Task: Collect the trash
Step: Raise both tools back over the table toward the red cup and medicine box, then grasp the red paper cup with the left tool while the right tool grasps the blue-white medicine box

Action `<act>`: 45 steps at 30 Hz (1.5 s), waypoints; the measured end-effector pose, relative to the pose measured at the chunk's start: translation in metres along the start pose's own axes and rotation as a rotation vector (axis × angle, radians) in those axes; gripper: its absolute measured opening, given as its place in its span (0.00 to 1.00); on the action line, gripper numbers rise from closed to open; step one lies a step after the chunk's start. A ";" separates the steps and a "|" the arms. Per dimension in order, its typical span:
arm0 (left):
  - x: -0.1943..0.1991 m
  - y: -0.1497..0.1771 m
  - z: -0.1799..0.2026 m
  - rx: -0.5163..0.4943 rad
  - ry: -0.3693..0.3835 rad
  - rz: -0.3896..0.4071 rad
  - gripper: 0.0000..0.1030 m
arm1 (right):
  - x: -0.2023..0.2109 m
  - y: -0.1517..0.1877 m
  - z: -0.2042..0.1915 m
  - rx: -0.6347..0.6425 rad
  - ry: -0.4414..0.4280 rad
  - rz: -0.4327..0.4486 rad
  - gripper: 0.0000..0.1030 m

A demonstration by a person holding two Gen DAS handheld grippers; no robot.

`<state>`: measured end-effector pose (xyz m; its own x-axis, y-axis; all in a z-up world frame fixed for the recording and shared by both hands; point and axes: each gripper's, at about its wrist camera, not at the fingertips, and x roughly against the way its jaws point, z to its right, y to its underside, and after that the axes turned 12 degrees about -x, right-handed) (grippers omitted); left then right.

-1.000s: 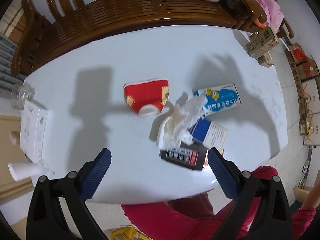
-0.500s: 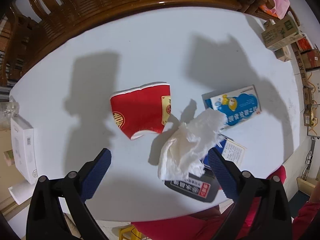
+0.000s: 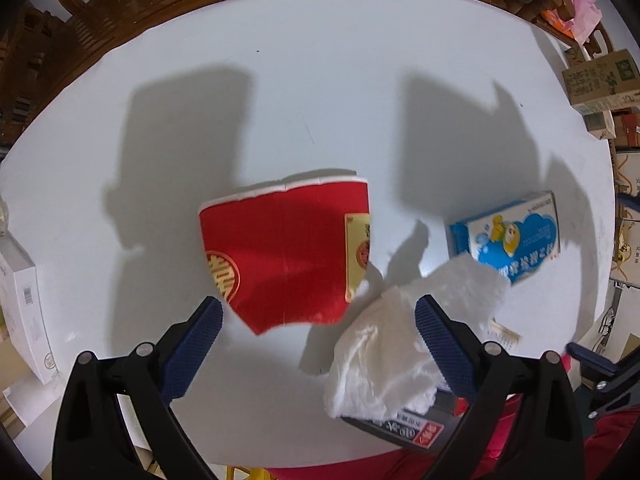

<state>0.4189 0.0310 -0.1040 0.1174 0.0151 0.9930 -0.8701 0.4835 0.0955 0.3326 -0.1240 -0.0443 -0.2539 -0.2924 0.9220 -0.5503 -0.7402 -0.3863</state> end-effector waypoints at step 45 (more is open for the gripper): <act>-0.017 0.006 -0.025 0.057 -0.065 0.049 0.12 | -0.071 0.010 0.004 -0.003 -0.015 -0.096 0.62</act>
<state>0.4234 0.0556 -0.1223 0.0446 -0.0204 0.9988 -0.9001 0.4328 0.0491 0.3489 -0.1130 -0.1138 -0.1881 -0.2292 0.9550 -0.5743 -0.7632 -0.2963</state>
